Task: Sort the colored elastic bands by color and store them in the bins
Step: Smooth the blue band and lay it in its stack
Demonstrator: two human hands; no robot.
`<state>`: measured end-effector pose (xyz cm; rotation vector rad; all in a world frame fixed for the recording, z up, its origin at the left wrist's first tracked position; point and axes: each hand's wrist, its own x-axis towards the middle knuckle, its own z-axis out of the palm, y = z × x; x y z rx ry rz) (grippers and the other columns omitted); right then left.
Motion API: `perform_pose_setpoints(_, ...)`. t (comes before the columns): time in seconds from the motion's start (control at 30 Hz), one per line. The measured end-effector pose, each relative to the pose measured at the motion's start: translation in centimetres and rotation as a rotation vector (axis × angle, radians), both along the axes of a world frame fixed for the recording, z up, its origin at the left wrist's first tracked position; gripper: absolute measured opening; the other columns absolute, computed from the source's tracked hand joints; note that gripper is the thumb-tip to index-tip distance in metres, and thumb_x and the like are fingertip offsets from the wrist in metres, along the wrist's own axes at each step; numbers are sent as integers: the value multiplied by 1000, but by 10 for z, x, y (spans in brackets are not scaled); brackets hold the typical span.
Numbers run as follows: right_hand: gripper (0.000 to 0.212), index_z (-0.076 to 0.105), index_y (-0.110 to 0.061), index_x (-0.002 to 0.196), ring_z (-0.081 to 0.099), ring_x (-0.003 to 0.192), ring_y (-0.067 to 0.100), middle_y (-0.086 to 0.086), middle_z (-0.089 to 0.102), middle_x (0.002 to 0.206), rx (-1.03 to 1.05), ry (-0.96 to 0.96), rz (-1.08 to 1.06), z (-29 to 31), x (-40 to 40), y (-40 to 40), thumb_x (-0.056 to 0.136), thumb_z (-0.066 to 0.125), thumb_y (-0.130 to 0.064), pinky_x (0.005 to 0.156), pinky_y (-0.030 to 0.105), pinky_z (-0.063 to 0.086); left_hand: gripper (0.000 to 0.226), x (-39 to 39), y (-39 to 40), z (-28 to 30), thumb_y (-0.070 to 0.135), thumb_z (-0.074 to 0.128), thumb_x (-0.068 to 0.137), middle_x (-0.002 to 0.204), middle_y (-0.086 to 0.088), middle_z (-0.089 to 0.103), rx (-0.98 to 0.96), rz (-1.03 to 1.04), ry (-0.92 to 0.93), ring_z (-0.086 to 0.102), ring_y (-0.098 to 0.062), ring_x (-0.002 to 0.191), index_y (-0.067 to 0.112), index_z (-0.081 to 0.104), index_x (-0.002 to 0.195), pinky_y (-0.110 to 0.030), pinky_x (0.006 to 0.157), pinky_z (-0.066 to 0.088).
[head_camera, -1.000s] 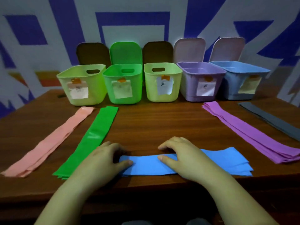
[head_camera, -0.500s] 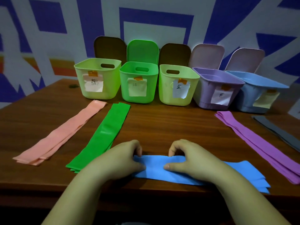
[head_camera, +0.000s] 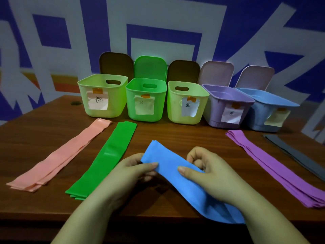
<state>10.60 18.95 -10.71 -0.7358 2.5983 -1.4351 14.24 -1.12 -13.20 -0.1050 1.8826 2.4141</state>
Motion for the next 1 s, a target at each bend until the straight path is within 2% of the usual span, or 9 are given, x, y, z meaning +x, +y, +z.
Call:
perform_pose_setpoints(0.13, 28, 49, -26, 84, 50, 56, 8, -5, 60, 66, 175, 46, -41, 0, 0, 1, 80, 63, -51, 60, 33, 40, 10, -8, 18, 8, 1, 59, 78, 51, 0, 45, 229, 106, 151, 40, -8, 44, 5, 53, 85, -18, 45, 36)
perform_pose_setpoints(0.3, 49, 56, -27, 87, 64, 87, 6, -8, 68, 90, 299, -48, 34, -4, -10, 20, 61, 67, -68, 86, 41, 51, 39, -25, 22, 25, -5, 58, 85, 59, -1, 52, -95, 293, 406, 60, -8, 60, 24, 48, 109, -20, 56, 53)
perform_pose_setpoints(0.4, 49, 58, -13, 96, 66, 88, 12, 2, 70, 93, 125, -174, 100, -1, -12, 30, 68, 77, -48, 88, 45, 52, 41, -36, 25, 37, -4, 59, 86, 62, -1, 52, -210, 282, 500, 60, -9, 60, 29, 44, 106, -23, 57, 54)
perform_pose_setpoints(0.5, 47, 53, -3, 99, 60, 74, 15, 9, 65, 83, -91, -290, 117, 4, -10, 32, 73, 80, -31, 65, 30, 50, 36, -54, 29, 49, -2, 58, 87, 66, -7, 55, -277, 306, 518, 58, -9, 54, 26, 37, 92, -18, 50, 49)
perform_pose_setpoints(0.63, 62, 45, -30, 124, 68, 72, 18, 10, 71, 86, -304, -336, 108, 6, -4, 33, 70, 72, -19, 58, 24, 51, 36, -80, 36, 56, 0, 61, 87, 71, -7, 49, -356, 398, 544, 51, -16, 62, 21, 33, 80, -19, 48, 47)
perform_pose_setpoints(0.7, 66, 38, -46, 127, 69, 80, 25, 15, 70, 89, -355, -283, 76, 4, -5, 34, 77, 69, -16, 68, 31, 54, 31, -91, 40, 61, 1, 61, 87, 71, -4, 50, -406, 411, 568, 50, -15, 61, 19, 38, 77, -22, 50, 48)
perform_pose_setpoints(0.8, 43, 53, -39, 118, 63, 82, 17, 8, 66, 87, -363, -137, 27, -3, -8, 35, 87, 60, -11, 78, 30, 47, 26, -105, 47, 61, -1, 58, 88, 74, -1, 56, -435, 388, 574, 54, -12, 68, 18, 51, 73, -16, 52, 47)
perform_pose_setpoints(0.93, 27, 68, -31, 100, 62, 93, 7, 3, 69, 107, -245, -135, 0, -9, -8, 38, 92, 57, -8, 83, 22, 45, 18, -118, 51, 49, 6, 54, 93, 101, -2, 66, -477, 300, 468, 61, -15, 91, 19, 66, 95, -30, 78, 53)
perform_pose_setpoints(1.0, 30, 65, -29, 104, 65, 98, 4, 0, 66, 114, -280, -205, 20, -12, -11, 40, 89, 60, -4, 81, 19, 49, 22, -123, 53, 48, 9, 52, 95, 110, -6, 63, -437, 242, 396, 60, -14, 90, 16, 63, 112, -23, 68, 53)
